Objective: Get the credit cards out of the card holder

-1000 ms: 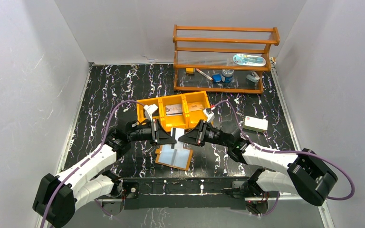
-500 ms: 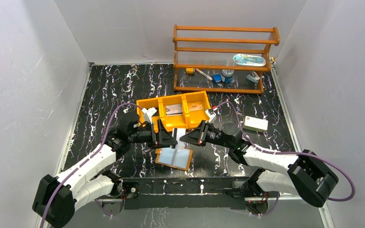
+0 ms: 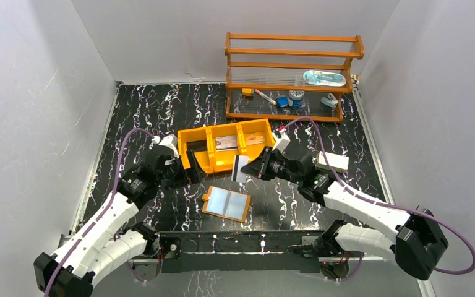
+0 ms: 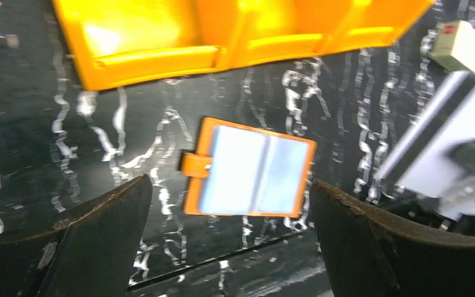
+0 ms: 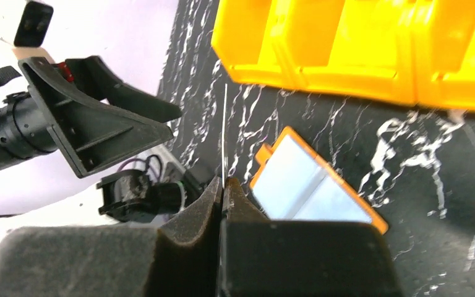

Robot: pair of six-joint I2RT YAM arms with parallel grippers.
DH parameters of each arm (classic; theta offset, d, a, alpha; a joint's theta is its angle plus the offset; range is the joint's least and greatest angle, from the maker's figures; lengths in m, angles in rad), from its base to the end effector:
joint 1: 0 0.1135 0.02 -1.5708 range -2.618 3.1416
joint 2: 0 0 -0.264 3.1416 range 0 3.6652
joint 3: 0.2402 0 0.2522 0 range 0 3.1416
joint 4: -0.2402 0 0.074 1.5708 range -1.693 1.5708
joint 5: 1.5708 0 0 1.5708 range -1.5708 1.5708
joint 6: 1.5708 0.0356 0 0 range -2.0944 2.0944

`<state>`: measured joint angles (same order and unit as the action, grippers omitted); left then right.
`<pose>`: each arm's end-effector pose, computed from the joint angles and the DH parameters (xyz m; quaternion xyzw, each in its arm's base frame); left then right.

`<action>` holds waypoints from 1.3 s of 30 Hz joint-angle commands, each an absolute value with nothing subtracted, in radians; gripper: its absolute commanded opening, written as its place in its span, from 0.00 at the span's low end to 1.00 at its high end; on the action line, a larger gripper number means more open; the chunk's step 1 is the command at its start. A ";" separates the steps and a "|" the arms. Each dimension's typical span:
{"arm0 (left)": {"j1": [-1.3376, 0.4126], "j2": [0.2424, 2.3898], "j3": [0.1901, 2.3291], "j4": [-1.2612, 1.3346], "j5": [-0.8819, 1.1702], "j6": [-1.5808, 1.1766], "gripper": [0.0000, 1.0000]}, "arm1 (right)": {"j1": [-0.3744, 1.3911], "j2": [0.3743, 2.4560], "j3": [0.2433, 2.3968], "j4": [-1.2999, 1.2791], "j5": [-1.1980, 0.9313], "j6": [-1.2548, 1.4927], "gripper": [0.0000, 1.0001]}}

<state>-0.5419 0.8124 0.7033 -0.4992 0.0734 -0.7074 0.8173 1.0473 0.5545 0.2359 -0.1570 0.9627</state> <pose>0.1514 -0.0942 0.2755 -0.0563 0.8842 -0.2969 0.3562 0.1586 0.1772 0.2514 0.0096 0.7908 0.5122 0.3349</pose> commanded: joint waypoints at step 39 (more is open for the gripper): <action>-0.269 0.805 0.733 -0.577 -0.154 -0.572 0.98 | 0.914 1.897 1.416 -0.055 0.281 -0.722 0.09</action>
